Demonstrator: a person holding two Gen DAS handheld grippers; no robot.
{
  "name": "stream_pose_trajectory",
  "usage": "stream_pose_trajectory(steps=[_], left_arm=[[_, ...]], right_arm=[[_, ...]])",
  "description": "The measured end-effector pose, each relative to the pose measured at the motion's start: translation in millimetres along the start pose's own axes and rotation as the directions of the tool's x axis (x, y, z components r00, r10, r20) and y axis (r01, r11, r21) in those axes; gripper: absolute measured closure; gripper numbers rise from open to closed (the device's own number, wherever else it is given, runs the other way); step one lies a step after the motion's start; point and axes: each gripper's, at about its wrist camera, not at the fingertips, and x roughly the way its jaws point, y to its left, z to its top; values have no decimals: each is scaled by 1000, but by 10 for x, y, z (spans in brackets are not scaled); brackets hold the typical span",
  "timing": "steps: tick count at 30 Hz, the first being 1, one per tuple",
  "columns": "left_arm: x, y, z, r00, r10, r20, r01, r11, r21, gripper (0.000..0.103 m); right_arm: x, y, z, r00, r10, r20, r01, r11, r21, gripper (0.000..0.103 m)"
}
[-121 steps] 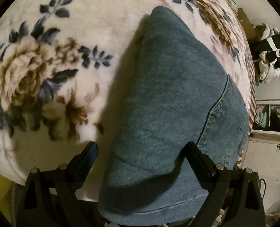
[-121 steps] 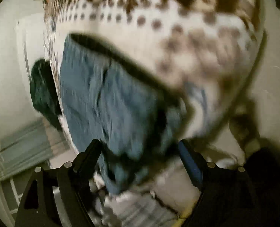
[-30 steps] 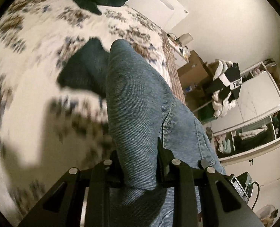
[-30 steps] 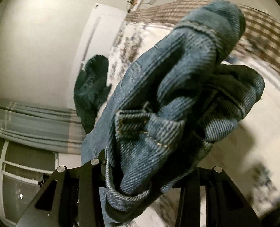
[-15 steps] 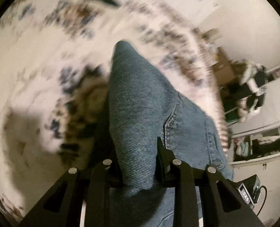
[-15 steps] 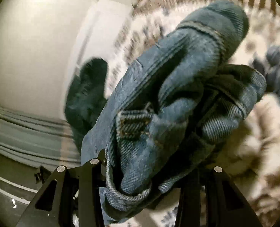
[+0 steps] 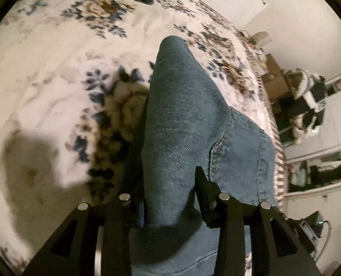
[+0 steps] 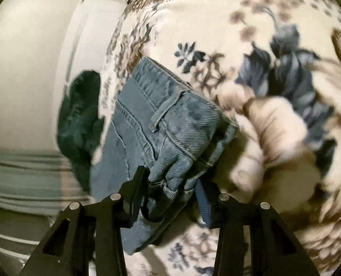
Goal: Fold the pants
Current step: 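Release the folded jeans onto the bed with both grippers and withdraw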
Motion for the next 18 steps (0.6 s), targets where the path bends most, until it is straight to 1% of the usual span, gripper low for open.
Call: stream_pose_trajectory(steps=[2, 3, 4, 5, 6, 7, 8, 9, 10, 11, 12, 14, 15, 18], left_arm=[[-110, -114, -40, 998, 60, 18, -61, 998, 32, 67], [-197, -218, -81, 993, 114, 33, -116, 992, 58, 66], [-248, -282, -103, 987, 155, 41, -158, 985, 74, 64], [-335, -371, -151, 979, 196, 56, -201, 975, 94, 63], [-406, -430, -197, 973, 218, 70, -225, 968, 108, 54], [-493, -510, -249, 967, 240, 83, -249, 961, 124, 38], [-577, -576, -303, 962, 258, 90, -268, 954, 136, 29], [-680, -668, -374, 956, 274, 102, -287, 946, 150, 17], [-748, -726, -420, 953, 280, 113, -296, 942, 161, 13], [-834, -797, -476, 948, 293, 122, -311, 935, 172, 13], [-892, -835, -503, 945, 303, 127, -322, 931, 174, 13], [-1083, -956, -609, 940, 313, 138, -334, 926, 178, 10], [-1182, -1017, -655, 936, 319, 146, -342, 922, 179, 8], [-1468, -1220, -792, 929, 327, 171, -357, 915, 188, 7]], right_arm=[[0, 209, 18, 999, -42, -23, 41, 998, -42, 58], [-43, 273, 31, 997, -76, -26, 74, 994, -80, 57], [-75, 387, 37, 991, -131, -22, 126, 982, -144, 54], [-119, 494, 33, 984, -178, -15, 171, 966, -195, 45], [-167, 648, -16, 969, -248, 7, 241, 931, -273, 31], [-293, 721, -55, 954, -296, 40, 292, 897, -331, 26], [-452, 824, -123, 938, -336, 84, 340, 850, -402, 20], [-532, 925, -199, 925, -362, 119, 375, 809, -452, 11], [-611, 1041, -273, 905, -396, 158, 419, 759, -498, 7], [-652, 1144, -302, 892, -412, 185, 444, 723, -529, 3], [-752, 1258, -364, 881, -421, 218, 466, 684, -562, 3], [-933, 1443, -427, 854, -440, 278, 514, 627, -585, 3], [-1049, 1519, -470, 844, -440, 307, 531, 604, -594, 2], [-1444, 1717, -563, 824, -435, 362, 563, 567, -601, 2]])
